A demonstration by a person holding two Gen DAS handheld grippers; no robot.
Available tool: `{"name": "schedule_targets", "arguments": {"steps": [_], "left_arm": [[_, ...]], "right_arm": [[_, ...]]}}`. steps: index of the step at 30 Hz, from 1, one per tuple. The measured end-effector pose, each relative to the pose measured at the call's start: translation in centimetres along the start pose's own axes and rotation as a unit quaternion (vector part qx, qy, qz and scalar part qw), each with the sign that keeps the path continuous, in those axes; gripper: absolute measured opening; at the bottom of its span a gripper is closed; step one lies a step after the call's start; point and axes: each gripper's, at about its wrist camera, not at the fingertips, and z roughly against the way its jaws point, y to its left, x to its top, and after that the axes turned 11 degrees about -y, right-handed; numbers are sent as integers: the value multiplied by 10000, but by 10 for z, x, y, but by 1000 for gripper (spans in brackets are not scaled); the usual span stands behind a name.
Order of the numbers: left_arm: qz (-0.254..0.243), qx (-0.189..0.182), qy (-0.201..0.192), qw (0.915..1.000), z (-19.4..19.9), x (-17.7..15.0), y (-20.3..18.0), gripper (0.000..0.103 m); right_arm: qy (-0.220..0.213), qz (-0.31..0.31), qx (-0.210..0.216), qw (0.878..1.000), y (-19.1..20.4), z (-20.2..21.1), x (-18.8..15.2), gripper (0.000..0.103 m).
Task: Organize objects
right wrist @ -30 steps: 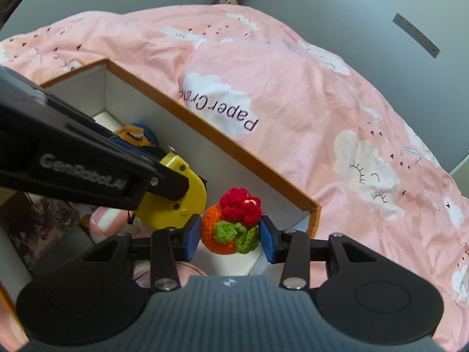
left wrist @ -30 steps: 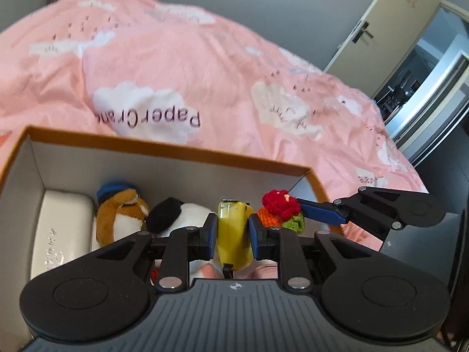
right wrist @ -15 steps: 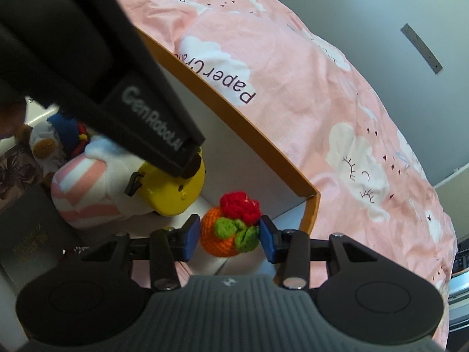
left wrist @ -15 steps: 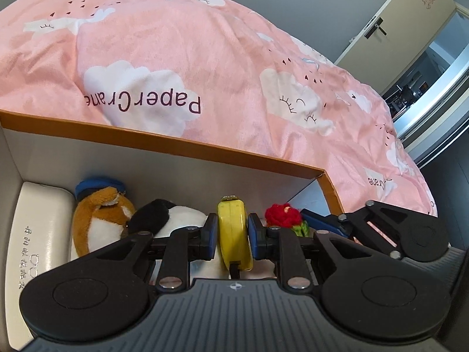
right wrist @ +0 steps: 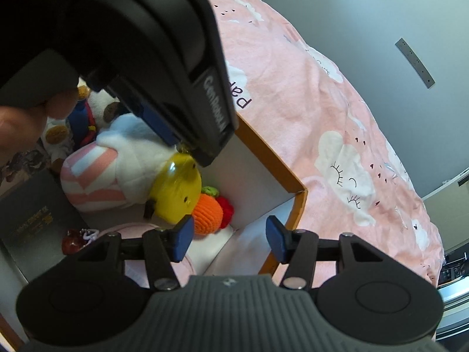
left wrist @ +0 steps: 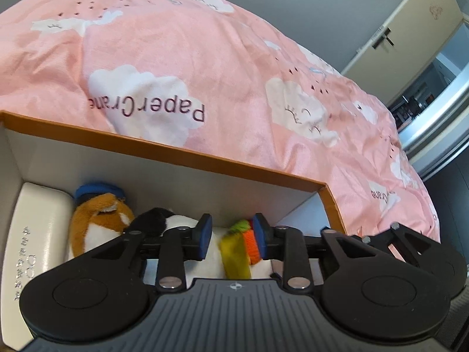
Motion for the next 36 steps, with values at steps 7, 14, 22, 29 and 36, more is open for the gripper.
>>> {"name": "schedule_targets", "arguments": {"steps": [7, 14, 22, 29, 36], "left_arm": [[-46, 235, -656, 9976, 31, -2, -4, 48], [-265, 523, -1344, 9892, 84, 1, -18, 48], [-1070, 785, -1837, 9740, 151, -16, -42, 50], [-1660, 900, -2483, 9501, 219, -45, -55, 54], [-2001, 1228, -2730, 9329, 264, -78, -52, 60]], "right_arm": [[-146, -165, -122, 9997, -4, 20, 3, 60], [-447, -467, -235, 9976, -11, 67, 5, 67], [-972, -1706, 91, 9805, -18, 136, 5, 78], [-1234, -2644, -125, 9564, -2, 171, -1, 85], [-1712, -3316, -209, 9275, 19, 220, -9, 96]]}}
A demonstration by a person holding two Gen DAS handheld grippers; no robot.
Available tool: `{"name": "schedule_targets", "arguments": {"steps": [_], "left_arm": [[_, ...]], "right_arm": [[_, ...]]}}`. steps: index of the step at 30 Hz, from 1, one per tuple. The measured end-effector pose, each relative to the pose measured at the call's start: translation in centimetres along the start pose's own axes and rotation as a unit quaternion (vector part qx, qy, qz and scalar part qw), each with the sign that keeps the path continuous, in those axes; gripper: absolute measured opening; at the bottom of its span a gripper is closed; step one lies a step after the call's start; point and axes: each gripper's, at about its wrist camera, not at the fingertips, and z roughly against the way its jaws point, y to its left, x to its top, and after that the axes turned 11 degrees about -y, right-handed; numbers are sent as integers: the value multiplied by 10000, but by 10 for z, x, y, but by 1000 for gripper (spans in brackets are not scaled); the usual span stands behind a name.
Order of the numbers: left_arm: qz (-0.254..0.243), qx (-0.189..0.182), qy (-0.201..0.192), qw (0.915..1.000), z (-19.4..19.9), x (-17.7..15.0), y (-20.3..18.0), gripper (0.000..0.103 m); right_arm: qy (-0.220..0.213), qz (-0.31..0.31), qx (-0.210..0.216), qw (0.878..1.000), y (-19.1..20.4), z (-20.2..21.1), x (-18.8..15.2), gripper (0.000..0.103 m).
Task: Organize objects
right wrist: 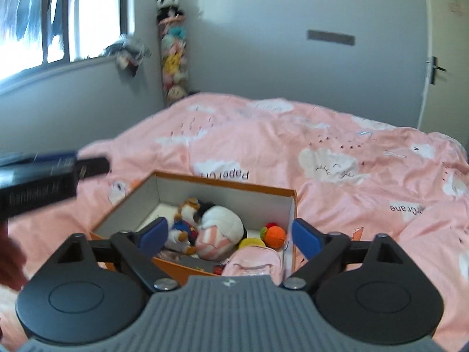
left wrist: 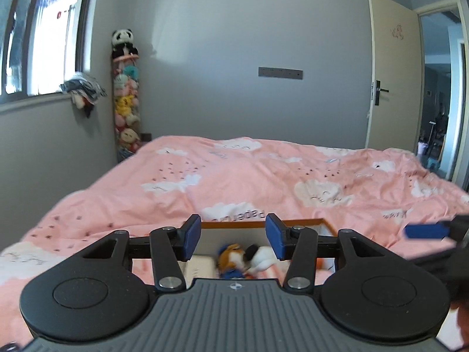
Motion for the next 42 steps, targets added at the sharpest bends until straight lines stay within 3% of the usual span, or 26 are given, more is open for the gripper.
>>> {"name": "schedule_targets", "arguments": {"steps": [5, 11, 21, 42], "left_arm": [[-27, 182, -90, 9998, 21, -17, 6, 66], [53, 366, 40, 9993, 34, -39, 11, 71], [81, 369, 926, 9950, 37, -68, 11, 71], [-83, 216, 1122, 9934, 41, -73, -3, 71]], "right_arm": [[-432, -307, -285, 9982, 10, 31, -10, 100], [-629, -428, -436, 9961, 16, 53, -30, 102], [-165, -39, -481, 9987, 36, 50, -64, 102], [135, -379, -431, 9983, 21, 50, -79, 102]]}}
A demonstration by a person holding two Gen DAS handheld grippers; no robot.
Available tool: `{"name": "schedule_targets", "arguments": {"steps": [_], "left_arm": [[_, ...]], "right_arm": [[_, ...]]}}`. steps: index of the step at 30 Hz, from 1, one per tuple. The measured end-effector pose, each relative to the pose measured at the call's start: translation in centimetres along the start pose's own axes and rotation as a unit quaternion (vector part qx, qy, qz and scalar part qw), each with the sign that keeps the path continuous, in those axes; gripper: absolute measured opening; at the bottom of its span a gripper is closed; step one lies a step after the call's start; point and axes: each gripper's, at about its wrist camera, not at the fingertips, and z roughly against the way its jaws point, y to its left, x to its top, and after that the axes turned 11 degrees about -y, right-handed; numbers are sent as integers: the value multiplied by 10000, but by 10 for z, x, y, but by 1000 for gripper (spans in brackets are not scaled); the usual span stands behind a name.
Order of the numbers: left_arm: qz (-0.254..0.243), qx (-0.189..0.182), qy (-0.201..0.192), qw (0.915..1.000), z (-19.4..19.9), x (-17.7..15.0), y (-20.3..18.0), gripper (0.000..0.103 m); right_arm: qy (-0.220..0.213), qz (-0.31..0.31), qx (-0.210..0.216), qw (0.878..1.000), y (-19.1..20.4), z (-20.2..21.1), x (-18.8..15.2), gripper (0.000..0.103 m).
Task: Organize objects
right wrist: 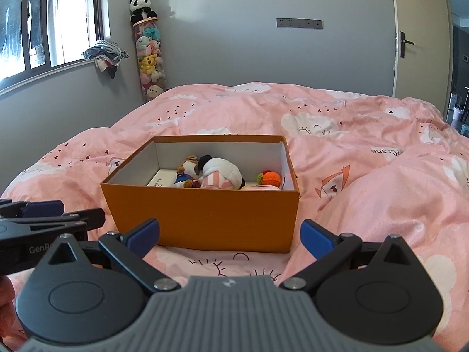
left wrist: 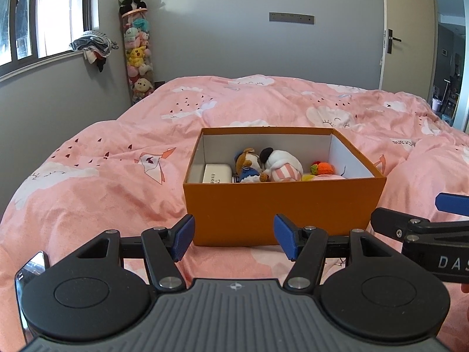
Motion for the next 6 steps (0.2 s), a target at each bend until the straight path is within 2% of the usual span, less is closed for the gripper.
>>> {"name": "schedule_targets", "arguments": {"steps": [6], "left_arm": [[49, -24, -27, 10000, 0, -2, 2, 71]], "right_arm": [[66, -14, 24, 10000, 0, -2, -1, 102]]}}
